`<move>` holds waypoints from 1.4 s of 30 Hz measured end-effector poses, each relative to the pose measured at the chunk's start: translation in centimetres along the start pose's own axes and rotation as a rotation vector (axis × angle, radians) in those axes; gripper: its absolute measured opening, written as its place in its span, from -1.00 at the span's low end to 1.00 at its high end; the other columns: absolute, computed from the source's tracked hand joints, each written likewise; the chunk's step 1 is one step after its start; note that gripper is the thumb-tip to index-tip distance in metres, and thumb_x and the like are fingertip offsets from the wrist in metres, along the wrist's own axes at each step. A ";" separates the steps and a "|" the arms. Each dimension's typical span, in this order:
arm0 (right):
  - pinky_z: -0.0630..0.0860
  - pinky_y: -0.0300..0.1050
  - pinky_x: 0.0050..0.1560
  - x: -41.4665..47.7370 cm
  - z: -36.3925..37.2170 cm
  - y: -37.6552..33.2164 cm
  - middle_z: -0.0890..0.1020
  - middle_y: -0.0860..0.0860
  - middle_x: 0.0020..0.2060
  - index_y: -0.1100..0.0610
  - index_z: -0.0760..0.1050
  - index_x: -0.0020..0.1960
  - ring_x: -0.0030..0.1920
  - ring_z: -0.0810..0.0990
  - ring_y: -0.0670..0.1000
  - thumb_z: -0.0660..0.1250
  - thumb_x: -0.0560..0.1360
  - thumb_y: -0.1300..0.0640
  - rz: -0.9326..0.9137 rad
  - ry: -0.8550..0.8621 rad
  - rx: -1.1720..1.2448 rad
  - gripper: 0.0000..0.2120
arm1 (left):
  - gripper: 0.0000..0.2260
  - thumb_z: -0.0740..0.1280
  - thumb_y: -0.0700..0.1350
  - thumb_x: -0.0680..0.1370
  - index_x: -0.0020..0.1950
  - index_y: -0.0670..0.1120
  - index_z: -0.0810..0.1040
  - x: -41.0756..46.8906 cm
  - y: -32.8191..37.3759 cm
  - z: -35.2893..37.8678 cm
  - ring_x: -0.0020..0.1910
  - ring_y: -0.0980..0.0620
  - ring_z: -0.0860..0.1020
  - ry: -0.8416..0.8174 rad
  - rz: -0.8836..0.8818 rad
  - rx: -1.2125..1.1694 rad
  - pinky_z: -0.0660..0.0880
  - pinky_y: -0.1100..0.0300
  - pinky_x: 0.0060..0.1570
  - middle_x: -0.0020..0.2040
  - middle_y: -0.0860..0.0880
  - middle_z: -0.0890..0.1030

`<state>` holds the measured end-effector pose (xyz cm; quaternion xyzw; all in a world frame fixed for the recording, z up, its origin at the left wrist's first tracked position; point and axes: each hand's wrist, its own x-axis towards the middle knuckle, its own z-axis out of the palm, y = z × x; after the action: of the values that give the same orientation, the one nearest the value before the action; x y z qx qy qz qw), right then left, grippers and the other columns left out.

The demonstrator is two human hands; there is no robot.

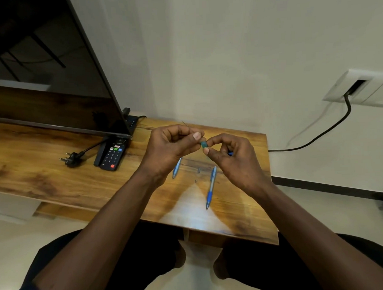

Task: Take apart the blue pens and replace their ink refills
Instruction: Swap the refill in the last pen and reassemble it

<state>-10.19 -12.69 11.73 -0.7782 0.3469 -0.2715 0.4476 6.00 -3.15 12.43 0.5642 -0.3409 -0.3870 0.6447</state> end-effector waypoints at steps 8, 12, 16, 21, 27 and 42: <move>0.57 -0.07 -0.12 -0.1 -0.2 0.1 0.43 -0.08 -0.53 -0.03 0.67 -0.02 -0.46 0.43 -0.10 0.48 0.56 0.09 0.011 0.000 0.010 -0.97 | -0.90 0.47 -0.27 0.57 0.06 -0.26 0.71 0.4 -0.2 0.1 0.08 -0.06 0.73 -0.027 0.009 0.086 0.65 0.17 0.03 0.06 -0.15 0.75; 0.61 0.06 -0.09 0.0 -0.4 0.4 0.46 -0.01 -0.48 -0.03 0.67 0.00 -0.43 0.46 -0.05 0.48 0.56 0.08 0.018 0.007 0.012 -0.97 | -0.87 0.48 -0.26 0.57 0.09 -0.26 0.71 0.4 -0.4 0.1 0.05 -0.05 0.73 -0.023 0.011 0.114 0.65 0.17 0.00 0.01 -0.17 0.75; 0.64 0.16 -0.06 0.0 -0.6 0.6 0.48 0.07 -0.47 -0.04 0.67 0.00 -0.41 0.48 0.04 0.48 0.56 0.07 0.001 0.009 -0.020 -0.96 | -0.88 0.48 -0.25 0.57 0.08 -0.26 0.71 0.6 -0.4 0.0 0.03 -0.08 0.74 -0.043 0.012 0.138 0.66 0.14 0.00 -0.02 -0.19 0.75; 0.64 0.12 -0.09 -0.1 -0.9 0.8 0.50 0.00 -0.48 -0.06 0.66 0.03 -0.44 0.48 -0.05 0.48 0.56 0.03 -0.028 0.019 -0.116 -0.94 | -0.89 0.49 -0.25 0.57 0.07 -0.25 0.72 0.8 -0.2 0.1 0.00 -0.06 0.75 -0.071 0.048 0.252 0.68 0.12 -0.02 -0.02 -0.15 0.76; 0.56 -0.02 -0.20 -0.3 -1.1 0.8 0.48 -0.06 -0.48 -0.05 0.66 0.05 -0.45 0.43 -0.13 0.47 0.56 0.02 -0.058 0.017 -0.163 -0.93 | -0.90 0.48 -0.25 0.57 0.07 -0.23 0.71 0.9 0.1 -0.1 -0.01 -0.05 0.75 -0.118 0.071 0.315 0.69 0.13 -0.03 -0.01 -0.15 0.75; 0.54 -0.08 -0.16 0.0 -1.5 1.4 0.48 0.11 -0.47 -0.02 0.68 0.04 -0.45 0.42 -0.05 0.47 0.57 0.06 -0.032 0.005 -0.012 -0.94 | -0.89 0.46 -0.21 0.60 0.07 -0.23 0.70 1.1 0.5 0.5 -0.06 -0.06 0.76 -0.138 0.089 0.356 0.70 0.10 -0.05 -0.08 -0.16 0.75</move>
<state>-11.69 -13.99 11.17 -0.7857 0.3372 -0.2783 0.4376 6.09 -4.29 13.03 0.6258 -0.4717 -0.3295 0.5265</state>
